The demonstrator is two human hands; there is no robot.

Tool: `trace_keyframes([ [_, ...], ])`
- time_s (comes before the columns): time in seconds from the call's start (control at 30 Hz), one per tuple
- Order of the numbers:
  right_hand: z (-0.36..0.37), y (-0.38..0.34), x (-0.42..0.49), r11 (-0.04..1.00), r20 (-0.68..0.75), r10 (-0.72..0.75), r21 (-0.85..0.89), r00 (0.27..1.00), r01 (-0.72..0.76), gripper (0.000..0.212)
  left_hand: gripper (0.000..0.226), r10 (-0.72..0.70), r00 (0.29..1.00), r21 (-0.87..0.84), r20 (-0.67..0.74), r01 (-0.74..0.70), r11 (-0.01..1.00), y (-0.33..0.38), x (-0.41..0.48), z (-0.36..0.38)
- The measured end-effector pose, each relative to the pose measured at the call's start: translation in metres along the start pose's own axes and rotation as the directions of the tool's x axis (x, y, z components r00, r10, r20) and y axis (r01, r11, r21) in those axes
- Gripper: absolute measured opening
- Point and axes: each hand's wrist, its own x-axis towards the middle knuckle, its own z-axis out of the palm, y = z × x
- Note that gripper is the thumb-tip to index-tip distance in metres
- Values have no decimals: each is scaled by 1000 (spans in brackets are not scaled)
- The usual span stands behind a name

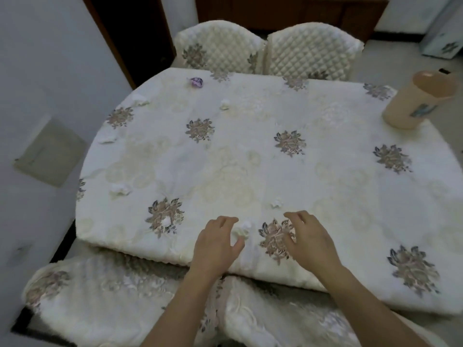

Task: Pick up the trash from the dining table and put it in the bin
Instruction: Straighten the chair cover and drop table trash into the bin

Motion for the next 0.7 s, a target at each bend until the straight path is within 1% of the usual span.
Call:
trace_keyframes([
  [0.07, 2, 6, 4, 998, 19, 55, -10, 998, -55, 40, 54, 39, 999, 3, 29, -39, 999, -6, 6, 9],
  [0.13, 6, 12, 12, 990, 49, 141, 2, 989, -141, 41, 54, 67, 995, 1, 73, -68, 998, -13, 14, 19],
  [0.2, 12, 15, 22, 972, 87, 229, 33, 969, -233, 43, 48, 66, 990, -12, 122, -65, 998, -19, 20, 26],
  [0.27, 20, 15, 34, 956, 123, 276, 61, 953, -285, 44, 47, 48, 984, -40, 171, -41, 998, -23, 26, 30],
  [0.33, 30, 16, 48, 952, 147, 282, 76, 948, -295, 45, 49, 48, 977, -61, 206, -36, 997, -25, 32, 35],
  [0.53, 54, 25, 76, 937, 143, 297, 147, 944, -317, 51, 57, 137, 951, -127, 278, -105, 986, -34, 50, 53],
  [0.6, 59, 28, 81, 938, 143, 292, 151, 946, -313, 51, 56, 153, 949, -152, 275, -114, 982, -35, 54, 58],
  [0.7, 63, 31, 87, 936, 129, 299, 153, 946, -317, 45, 47, 172, 950, -171, 260, -130, 977, -33, 57, 64],
])
